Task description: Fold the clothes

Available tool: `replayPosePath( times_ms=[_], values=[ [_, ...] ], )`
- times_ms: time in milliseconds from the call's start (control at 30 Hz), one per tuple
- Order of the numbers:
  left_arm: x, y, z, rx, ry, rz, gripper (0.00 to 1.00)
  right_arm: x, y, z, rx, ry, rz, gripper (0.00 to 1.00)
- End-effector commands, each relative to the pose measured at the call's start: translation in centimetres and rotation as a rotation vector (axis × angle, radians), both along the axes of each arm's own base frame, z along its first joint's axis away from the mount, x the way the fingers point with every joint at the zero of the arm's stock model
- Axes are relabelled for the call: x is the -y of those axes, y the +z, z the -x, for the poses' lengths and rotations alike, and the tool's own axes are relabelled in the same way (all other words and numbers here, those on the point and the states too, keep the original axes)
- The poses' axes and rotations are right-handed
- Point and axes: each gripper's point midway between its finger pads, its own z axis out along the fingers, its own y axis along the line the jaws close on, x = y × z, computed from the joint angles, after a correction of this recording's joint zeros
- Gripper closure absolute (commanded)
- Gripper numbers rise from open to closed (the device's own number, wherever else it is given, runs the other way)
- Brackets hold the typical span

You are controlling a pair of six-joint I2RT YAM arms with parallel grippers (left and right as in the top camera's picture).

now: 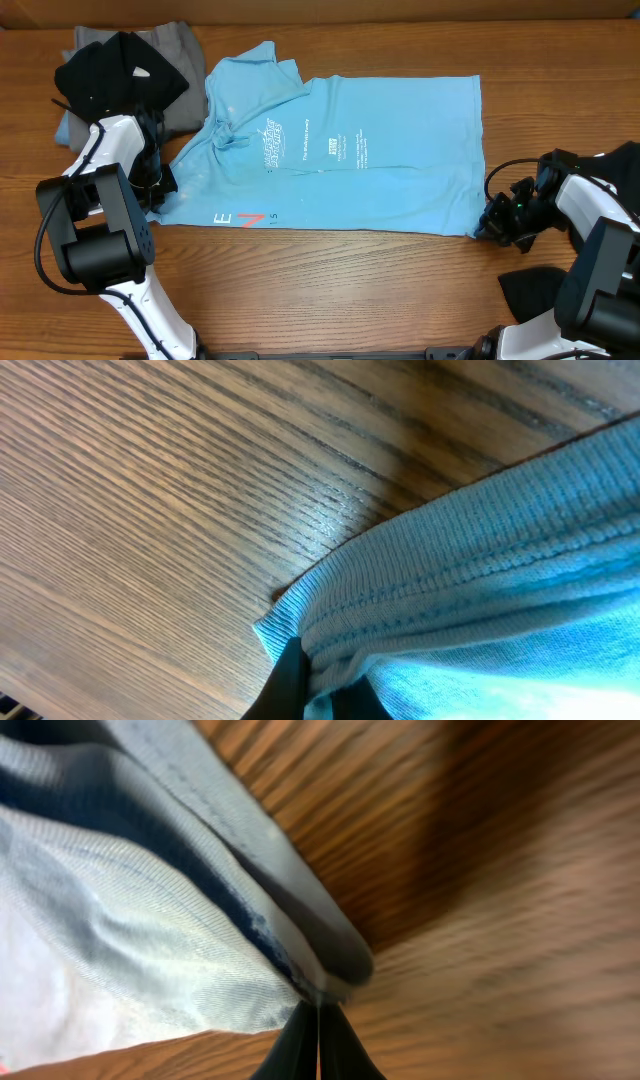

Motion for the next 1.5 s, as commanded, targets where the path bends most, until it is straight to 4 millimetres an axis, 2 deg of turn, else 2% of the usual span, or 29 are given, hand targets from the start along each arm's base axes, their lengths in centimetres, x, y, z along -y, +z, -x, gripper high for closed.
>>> replayPosePath(
  times_ms=[0, 233, 400, 500, 533, 567, 600, 633, 667, 733, 833, 967, 1067, 1133, 1267, 1333, 1400, 1467],
  values=[
    [-0.8, 0.3, 0.4, -0.010, 0.004, -0.048, 0.96, 2.7, 1.4, -1.2, 0.015, -0.043, 0.150, 0.96],
    [-1.0, 0.4, 0.5, -0.015, 0.001, -0.061, 0.96, 4.5, 1.5, -0.4, -0.045, -0.099, 0.260, 0.96],
    [-1.0, 0.6, 0.6, -0.024, 0.001, -0.060, 0.95, 4.0, 1.8, 2.0, -0.156, -0.113, 0.250, 0.96],
    [-0.8, 0.7, 0.7, -0.027, 0.009, -0.056, 0.91, 3.7, 2.0, 2.7, -0.184, -0.110, 0.239, 0.96],
    [-0.7, 0.6, 0.7, -0.025, 0.011, -0.047, 0.83, 3.7, 2.0, 2.8, -0.185, -0.110, 0.239, 0.96],
    [-0.5, 0.6, 0.6, -0.021, 0.013, -0.036, 0.75, 3.7, 2.1, 2.8, -0.183, -0.110, 0.240, 0.89],
    [-0.4, 0.6, 0.5, -0.017, 0.015, -0.027, 0.69, 3.7, 2.1, 2.7, -0.180, -0.112, 0.241, 0.77],
    [-0.2, 0.6, 0.4, -0.015, 0.017, -0.019, 0.64, 3.7, 2.2, 2.7, -0.180, -0.122, 0.244, 0.61],
    [-0.1, 0.7, 0.4, -0.013, 0.019, -0.007, 0.61, 3.8, 2.3, 2.7, -0.180, -0.135, 0.250, 0.49],
    [0.2, 1.3, 0.2, -0.014, 0.023, 0.013, 0.59, 4.0, 2.5, 2.4, -0.164, -0.156, 0.261, 0.44],
    [0.7, 2.8, -0.5, 0.012, 0.022, 0.045, 0.56, 4.1, 3.6, 1.1, -0.082, -0.173, 0.254, 0.43],
    [2.3, 6.9, -3.0, 0.152, -0.026, 0.152, 0.50, 2.2, 6.6, -2.3, 0.161, -0.074, 0.149, 0.48],
    [3.8, 10.6, -4.9, 0.291, -0.085, 0.234, 0.45, 0.4, 8.1, -3.9, 0.274, -0.049, 0.049, 0.69],
    [5.1, 12.7, -5.9, 0.380, -0.126, 0.298, 0.45, -0.3, 8.3, -4.3, 0.291, -0.038, 0.017, 0.81],
    [9.1, 16.3, -7.4, 0.538, -0.286, 0.459, 0.44, -2.0, 6.8, -4.1, 0.275, 0.009, 0.003, 0.87],
    [10.4, 17.0, -7.6, 0.559, -0.354, 0.490, 0.44, -3.2, 5.5, -3.7, 0.249, 0.024, -0.009, 0.87],
    [11.5, 16.6, -6.6, 0.503, -0.417, 0.492, 0.44, -4.3, 3.3, -2.4, 0.172, 0.010, -0.002, 0.91],
    [11.5, 15.2, -5.4, 0.423, -0.396, 0.452, 0.50, -4.0, 1.8, -1.2, 0.101, -0.052, 0.044, 0.95]
  ],
)
